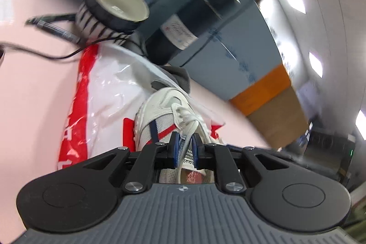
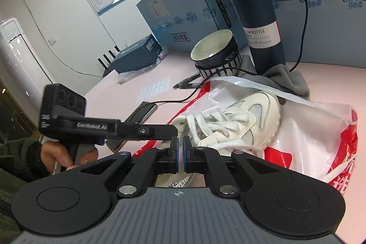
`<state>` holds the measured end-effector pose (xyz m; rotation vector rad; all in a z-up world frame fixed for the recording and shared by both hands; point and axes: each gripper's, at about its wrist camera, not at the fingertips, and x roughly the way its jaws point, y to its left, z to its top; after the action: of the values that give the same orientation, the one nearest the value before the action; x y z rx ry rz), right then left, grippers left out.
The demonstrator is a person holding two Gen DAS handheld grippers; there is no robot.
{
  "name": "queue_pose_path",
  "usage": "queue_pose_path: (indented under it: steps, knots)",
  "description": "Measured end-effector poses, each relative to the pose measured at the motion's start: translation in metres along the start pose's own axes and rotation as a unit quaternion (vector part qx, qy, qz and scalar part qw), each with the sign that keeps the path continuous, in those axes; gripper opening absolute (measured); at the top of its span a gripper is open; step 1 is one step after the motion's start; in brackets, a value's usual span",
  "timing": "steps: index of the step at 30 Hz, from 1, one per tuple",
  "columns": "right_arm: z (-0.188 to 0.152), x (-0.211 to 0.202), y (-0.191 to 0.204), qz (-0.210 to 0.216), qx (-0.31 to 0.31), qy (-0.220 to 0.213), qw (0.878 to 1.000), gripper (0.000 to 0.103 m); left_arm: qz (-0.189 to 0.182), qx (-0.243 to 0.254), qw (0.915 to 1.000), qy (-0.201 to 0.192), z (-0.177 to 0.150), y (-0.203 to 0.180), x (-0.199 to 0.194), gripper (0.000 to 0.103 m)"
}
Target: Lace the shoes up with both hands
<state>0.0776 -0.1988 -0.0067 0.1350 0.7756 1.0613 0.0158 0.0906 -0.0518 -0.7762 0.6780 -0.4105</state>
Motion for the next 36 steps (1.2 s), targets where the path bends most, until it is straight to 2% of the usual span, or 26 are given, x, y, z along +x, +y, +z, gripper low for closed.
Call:
queue_pose_path:
  steps: [2, 4, 5, 6, 9, 11, 12, 16, 21, 25, 27, 29, 31, 32, 33, 36]
  knots:
    - [0.0, 0.001, 0.004, -0.007, -0.015, 0.004, 1.0, 0.005, -0.001, -0.01, 1.0, -0.001, 0.001, 0.003, 0.0, 0.013]
    - [0.001, 0.004, 0.015, -0.02, -0.064, 0.026, 0.997, 0.005, 0.0, -0.008, 1.0, 0.001, 0.001, 0.001, 0.0, 0.013]
    - [0.002, 0.004, 0.021, -0.026, -0.091, 0.036, 0.995, 0.011, 0.001, -0.005, 1.0, 0.001, 0.001, 0.001, 0.0, 0.013]
    - [0.004, 0.004, 0.029, -0.028, -0.124, 0.045, 0.991, 0.02, 0.002, -0.002, 1.0, 0.002, 0.001, 0.0, 0.0, 0.013]
    - [0.009, 0.0, 0.051, -0.03, -0.234, 0.08, 0.969, 0.022, 0.004, 0.007, 1.0, 0.003, 0.001, -0.002, 0.0, 0.013]
    - [0.011, -0.001, 0.062, -0.028, -0.305, 0.113, 0.945, 0.022, 0.006, 0.014, 0.9999, 0.003, 0.001, -0.003, -0.001, 0.013]
    - [0.01, 0.001, 0.066, -0.031, -0.342, 0.131, 0.93, 0.023, 0.007, 0.017, 0.9998, 0.003, 0.001, -0.004, -0.001, 0.013]
    - [0.006, 0.008, 0.083, -0.033, -0.47, 0.193, 0.861, 0.024, 0.011, 0.035, 0.9993, 0.007, 0.002, -0.009, -0.001, 0.013]
    - [0.002, 0.032, 0.094, 0.015, -0.552, 0.262, 0.791, 0.024, 0.011, 0.054, 0.9984, 0.011, 0.002, -0.011, -0.001, 0.013]
    - [-0.002, 0.053, 0.096, 0.045, -0.589, 0.317, 0.742, 0.024, 0.012, 0.062, 0.9979, 0.013, 0.002, -0.012, 0.0, 0.013]
    - [-0.001, 0.063, 0.095, 0.055, -0.587, 0.343, 0.731, 0.023, 0.015, 0.067, 0.9976, 0.012, 0.001, -0.014, 0.0, 0.013]
    - [0.003, 0.068, 0.094, 0.057, -0.575, 0.362, 0.732, 0.021, 0.02, 0.071, 0.9972, 0.011, 0.0, -0.016, -0.001, 0.015]
    - [0.008, 0.068, 0.093, 0.059, -0.567, 0.369, 0.734, 0.018, 0.022, 0.072, 0.9971, 0.013, -0.001, -0.016, 0.0, 0.021]
    - [0.01, 0.065, 0.092, 0.057, -0.564, 0.368, 0.737, 0.013, 0.023, 0.073, 0.997, 0.012, -0.002, -0.016, 0.0, 0.021]
    - [0.013, 0.062, 0.091, 0.05, -0.557, 0.364, 0.745, 0.002, 0.023, 0.072, 0.9971, 0.011, -0.002, -0.016, -0.001, 0.021]
    - [0.02, 0.049, 0.084, 0.026, -0.538, 0.344, 0.769, 0.002, 0.025, 0.072, 0.997, 0.011, -0.002, -0.015, -0.001, 0.025]
